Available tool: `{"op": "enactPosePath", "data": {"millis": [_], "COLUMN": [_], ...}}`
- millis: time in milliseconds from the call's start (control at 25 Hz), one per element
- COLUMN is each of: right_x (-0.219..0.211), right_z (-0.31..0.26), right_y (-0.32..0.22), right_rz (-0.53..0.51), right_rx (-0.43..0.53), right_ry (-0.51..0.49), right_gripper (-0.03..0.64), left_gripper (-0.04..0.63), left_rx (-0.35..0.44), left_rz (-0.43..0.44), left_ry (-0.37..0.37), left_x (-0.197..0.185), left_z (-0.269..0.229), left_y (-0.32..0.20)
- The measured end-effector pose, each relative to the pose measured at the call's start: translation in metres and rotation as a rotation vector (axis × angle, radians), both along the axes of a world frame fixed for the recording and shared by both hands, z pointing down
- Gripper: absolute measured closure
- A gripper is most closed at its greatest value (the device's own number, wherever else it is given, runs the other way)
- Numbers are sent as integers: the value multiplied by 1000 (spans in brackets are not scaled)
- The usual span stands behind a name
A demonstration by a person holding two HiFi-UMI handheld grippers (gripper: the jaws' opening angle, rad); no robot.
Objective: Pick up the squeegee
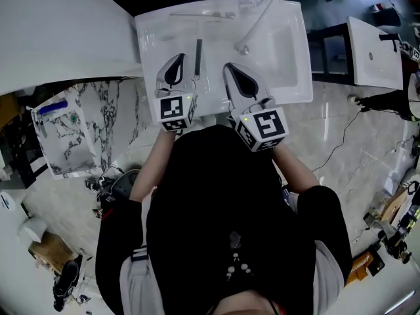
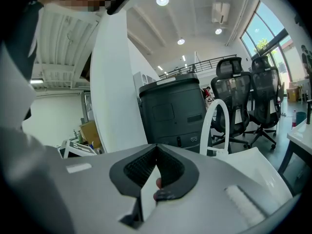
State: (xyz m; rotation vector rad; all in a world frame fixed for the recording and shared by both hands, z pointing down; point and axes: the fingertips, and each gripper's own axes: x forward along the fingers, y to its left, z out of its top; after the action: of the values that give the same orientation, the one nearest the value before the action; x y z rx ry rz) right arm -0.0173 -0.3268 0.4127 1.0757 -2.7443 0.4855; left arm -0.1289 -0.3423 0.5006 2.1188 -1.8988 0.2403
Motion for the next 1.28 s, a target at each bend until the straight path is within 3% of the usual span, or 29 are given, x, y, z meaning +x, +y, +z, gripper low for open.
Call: {"op": "enactPosePath", "data": {"millis": [480,560,880,1280], "right_x": [7,7,4,4], "right_z": [17,22,35,43], "right_y": [-31,-35,-50,-46], "right_rz": [-148,-172,-242,-298], "right_rx": [-40,-53,-93,-99], "right_ry": [7,11,6,20], "right_gripper": [614,614,614,614], "left_gripper": [592,545,458,416], "left_rx": [-144,-164,-235,-357], "left_rz": [-24,-30,-58,-47], "left_ry": [-49,-52,-82,-86], "left_x": [21,22,20,24], "left_z": [67,78,124,181], "left_y": [-37,-41,-64,-83]}}
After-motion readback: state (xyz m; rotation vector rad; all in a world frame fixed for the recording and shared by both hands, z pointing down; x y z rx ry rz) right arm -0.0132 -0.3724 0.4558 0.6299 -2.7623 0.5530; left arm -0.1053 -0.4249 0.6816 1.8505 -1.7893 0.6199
